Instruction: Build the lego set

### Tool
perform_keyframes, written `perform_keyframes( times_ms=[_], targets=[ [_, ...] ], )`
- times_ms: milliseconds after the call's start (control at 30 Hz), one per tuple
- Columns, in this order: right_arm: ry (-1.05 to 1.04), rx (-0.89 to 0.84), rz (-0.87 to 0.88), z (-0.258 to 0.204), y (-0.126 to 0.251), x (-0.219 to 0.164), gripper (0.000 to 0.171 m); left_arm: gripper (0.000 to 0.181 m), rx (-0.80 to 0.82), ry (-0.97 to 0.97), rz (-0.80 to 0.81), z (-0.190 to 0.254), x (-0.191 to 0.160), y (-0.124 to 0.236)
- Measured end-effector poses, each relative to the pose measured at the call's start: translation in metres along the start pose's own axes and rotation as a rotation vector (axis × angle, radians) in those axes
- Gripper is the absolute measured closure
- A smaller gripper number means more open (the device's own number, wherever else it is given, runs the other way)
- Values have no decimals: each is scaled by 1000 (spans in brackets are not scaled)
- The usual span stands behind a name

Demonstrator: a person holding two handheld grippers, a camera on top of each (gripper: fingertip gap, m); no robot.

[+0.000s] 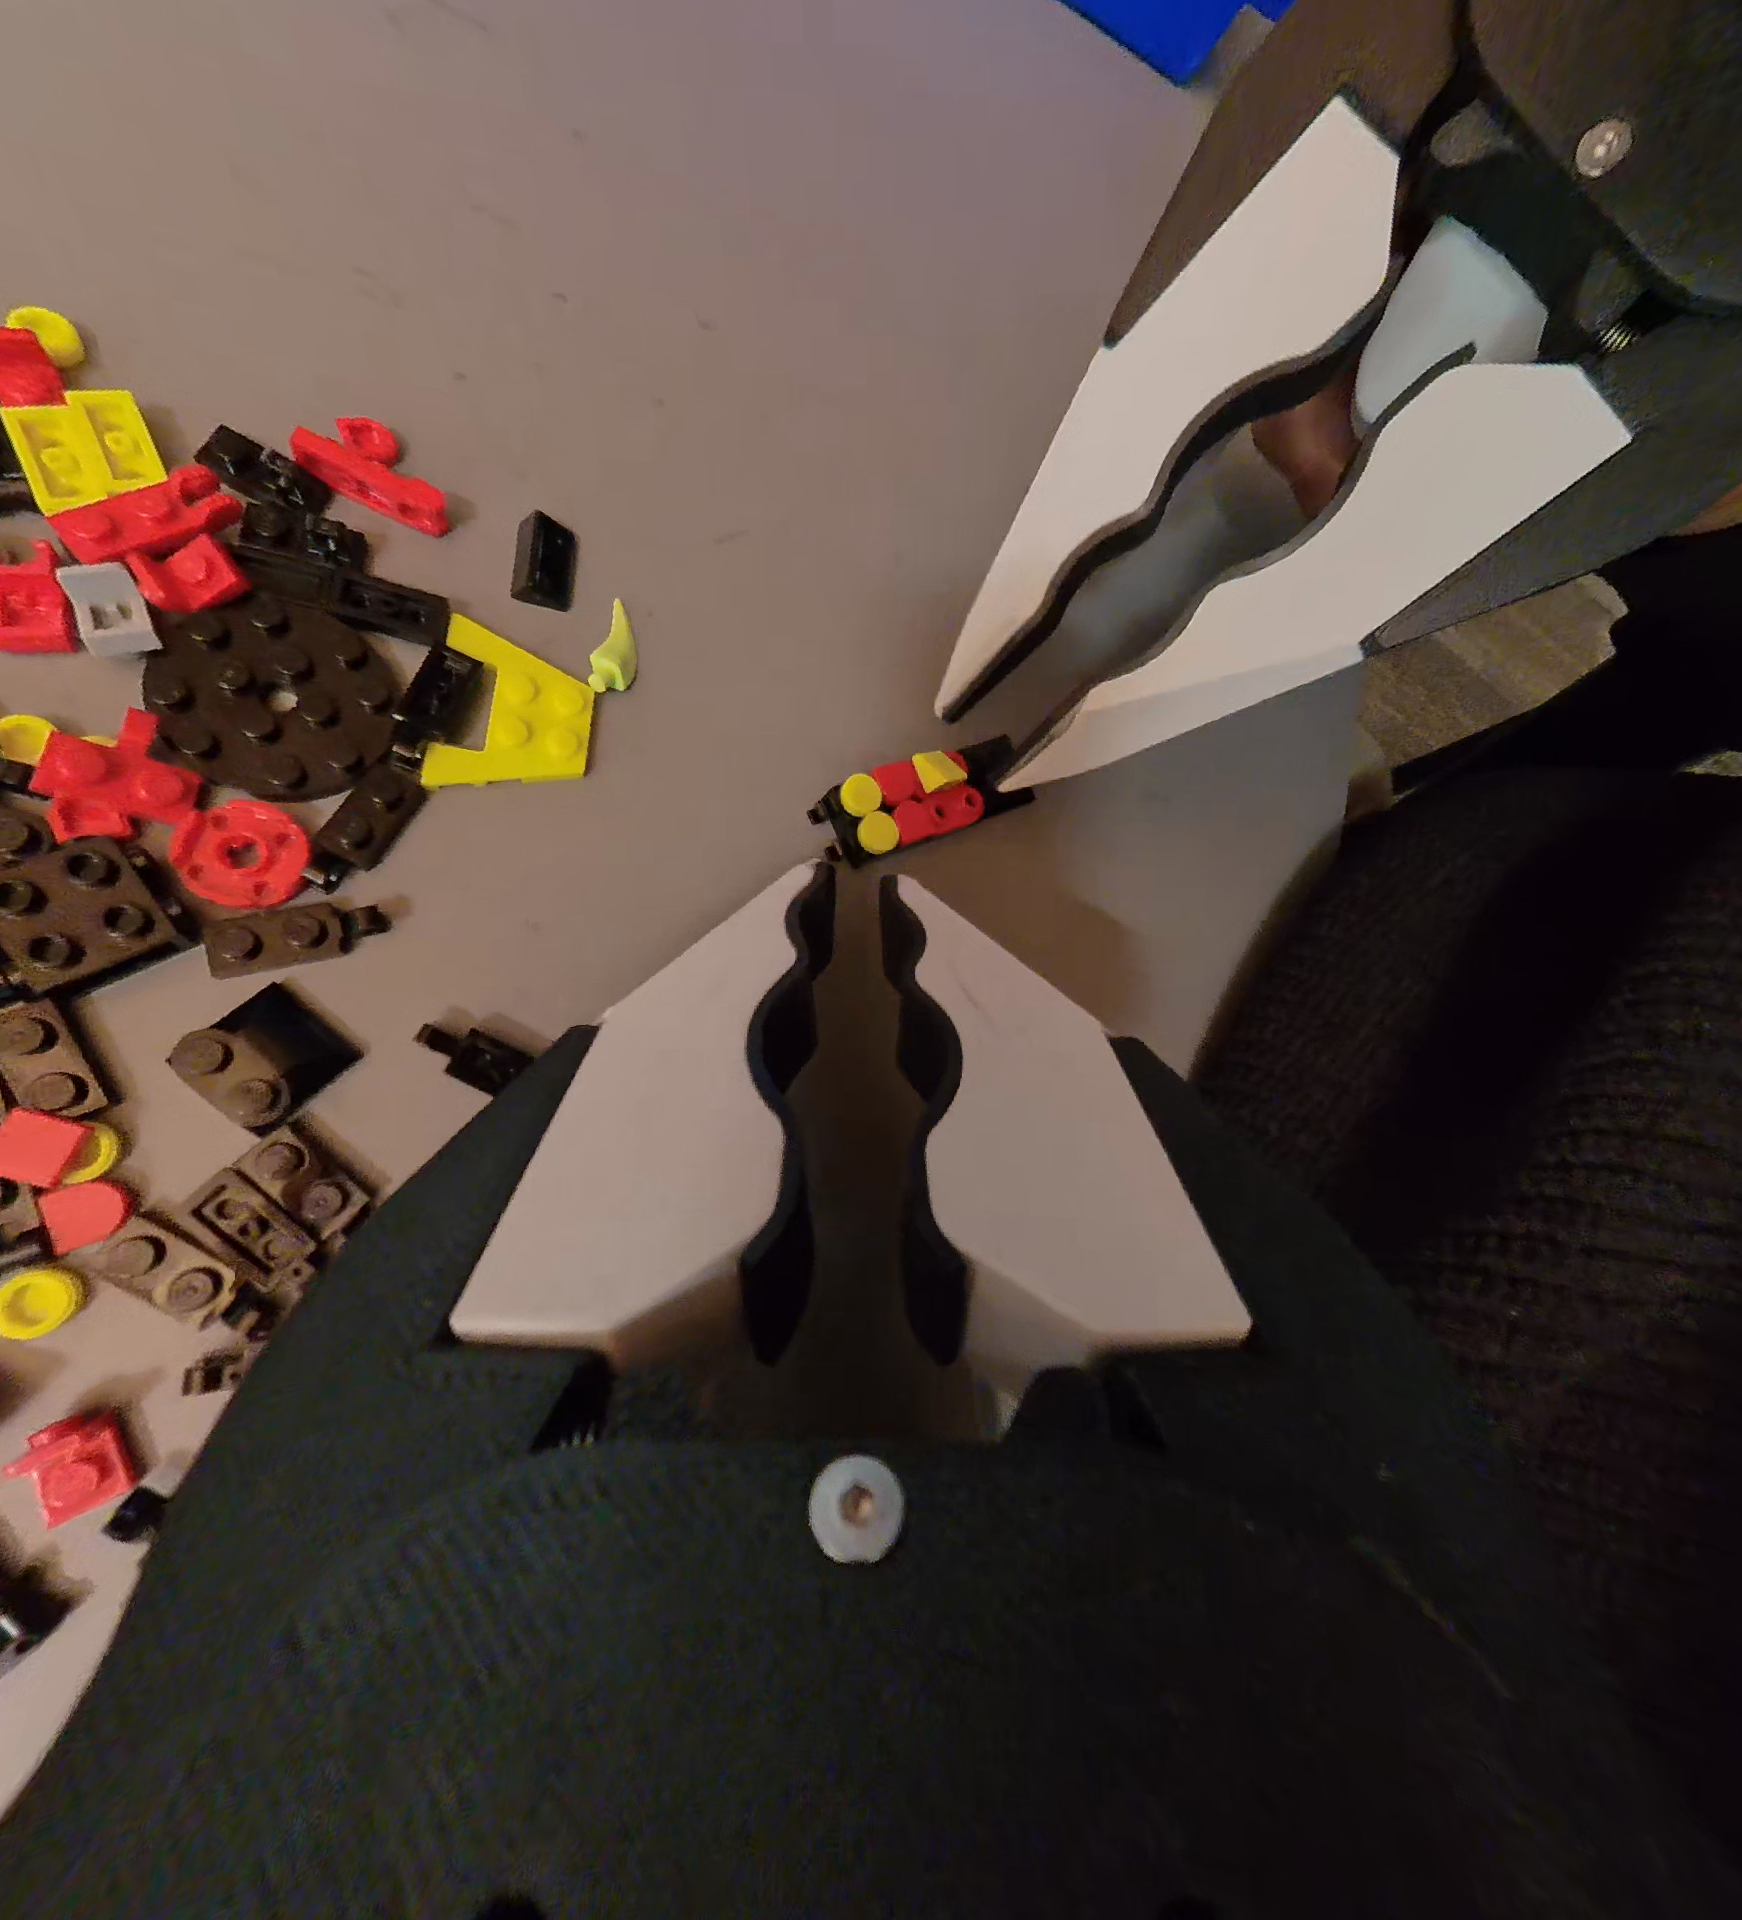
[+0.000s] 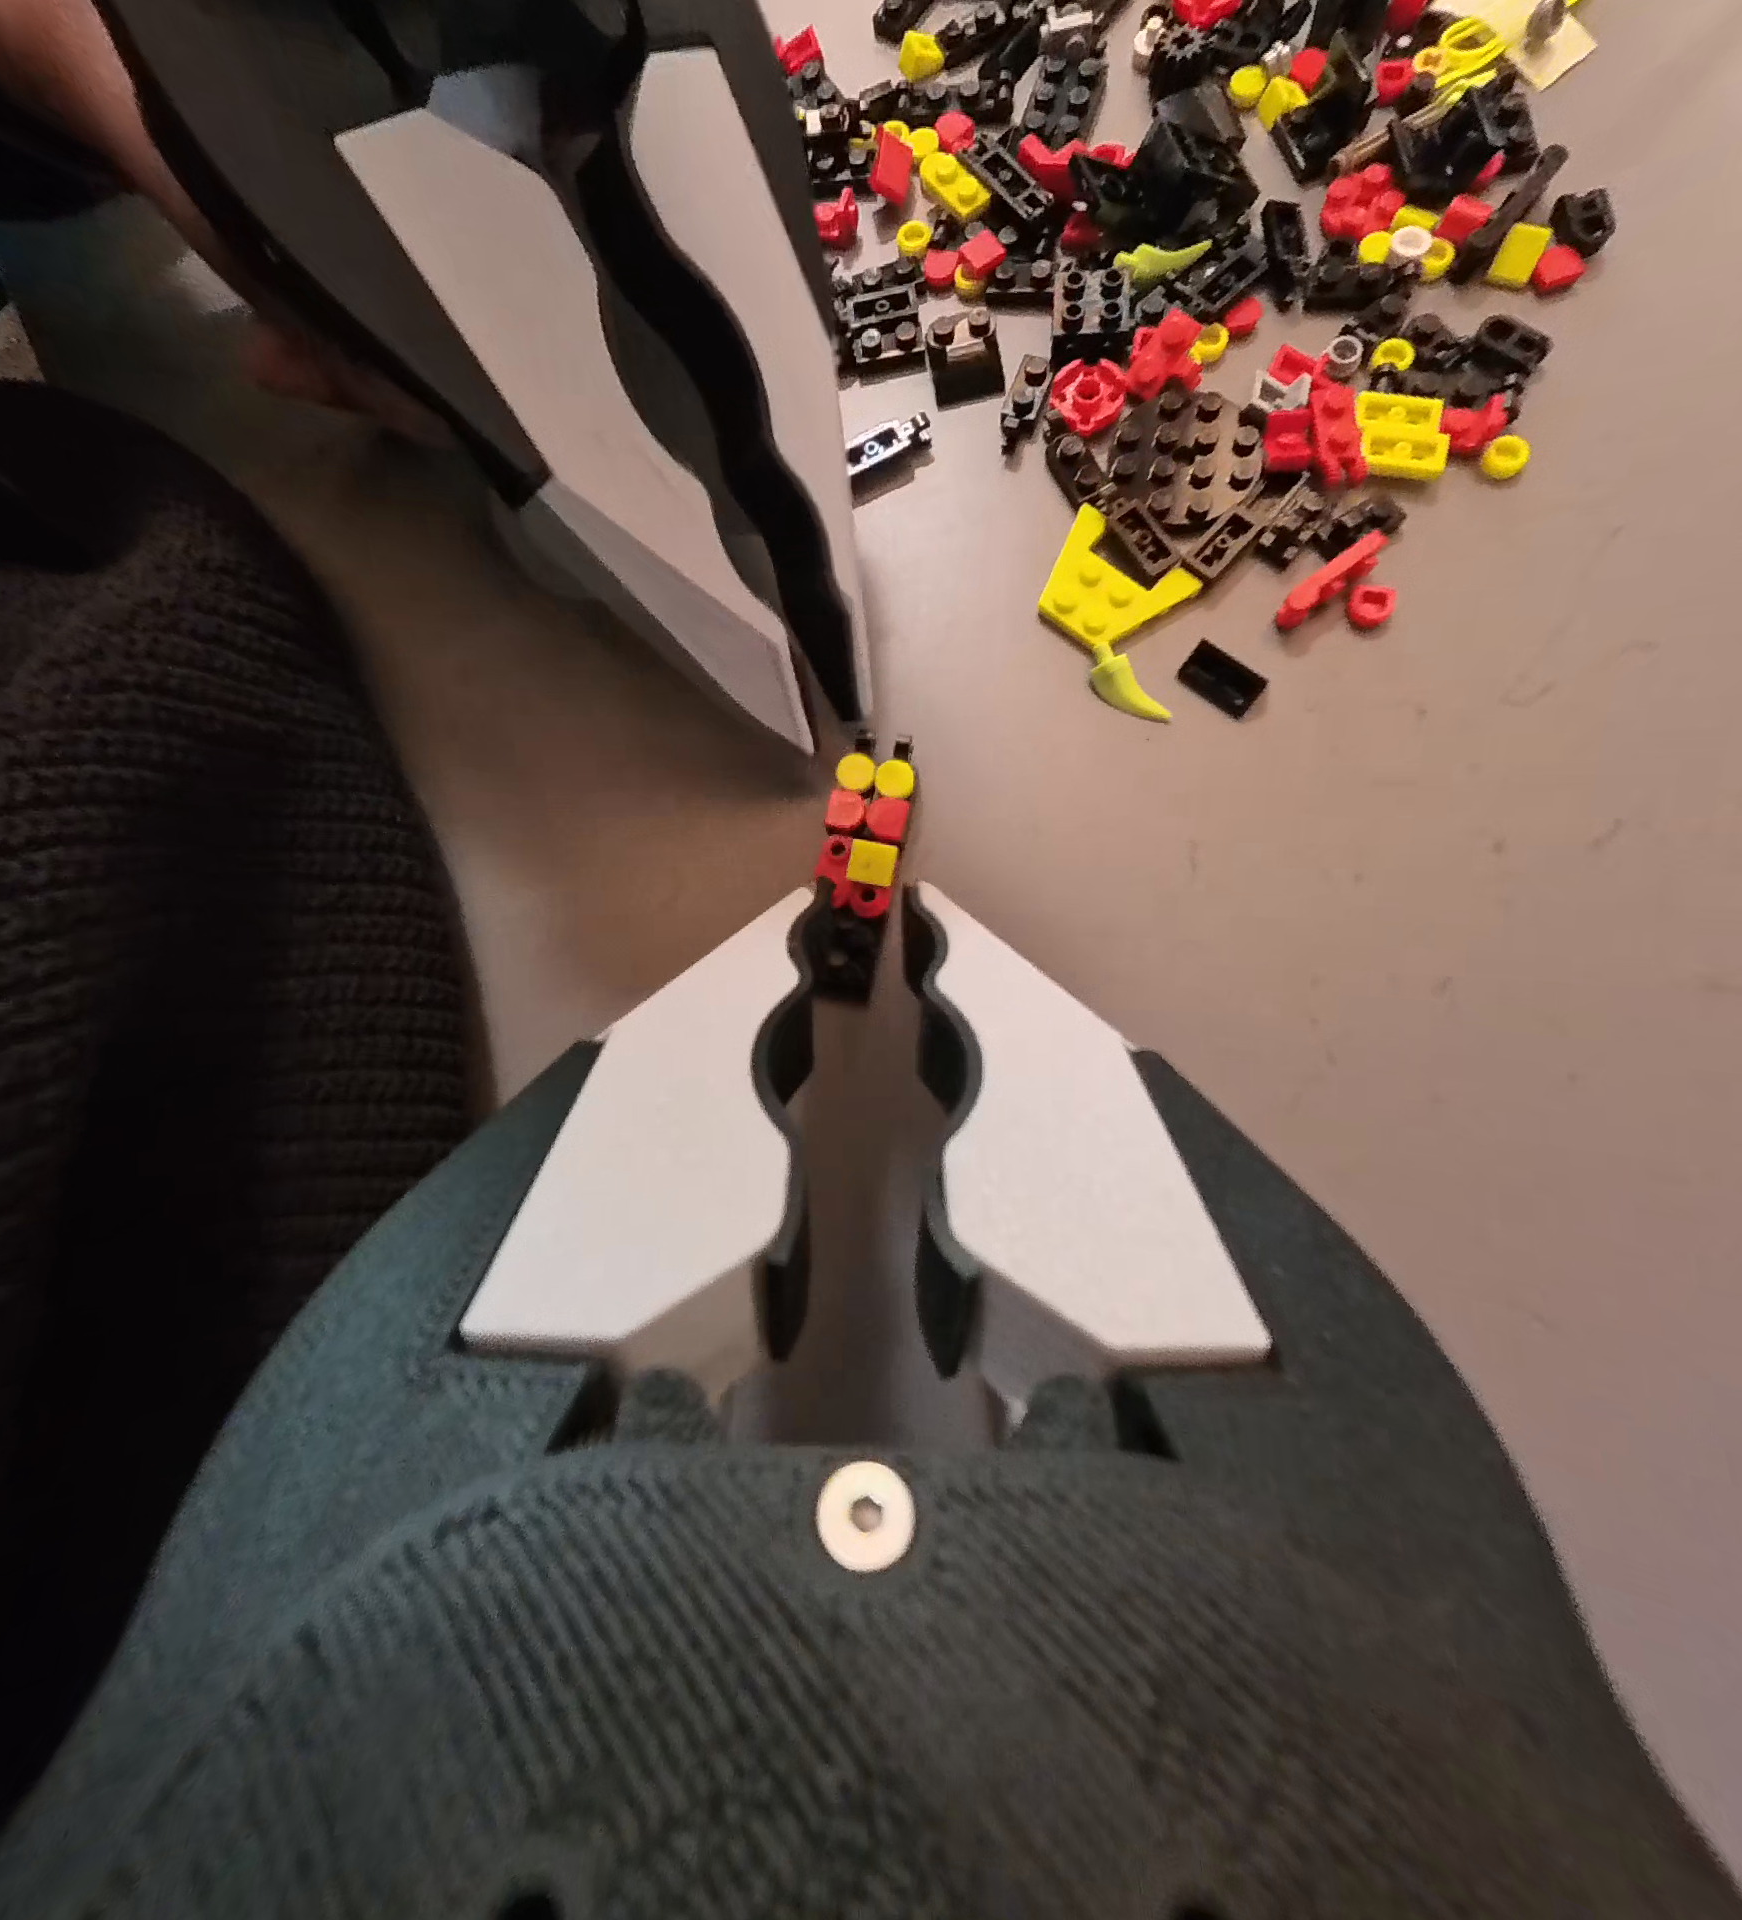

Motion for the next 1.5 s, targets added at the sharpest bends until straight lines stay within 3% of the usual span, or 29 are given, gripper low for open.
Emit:
perform_keyframes(
  times_ms=[267,1500],
  targets=[
    [-17,8,21,0,-2,4,164,152,0,-10,46,5,5,-4],
    [64,-56,-122,-2,-5,12,170,165,38,-7,16,7,2,-9]
  ],
)
Point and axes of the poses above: each gripper's, where its closed fingertips meet, y back along the fingers, x out of its top, z = x × y across the jaws, the point moved 7 cm from there along y, back along the fingers, and after that the axes turned 14 degrees about y, right-handed, at the moved point
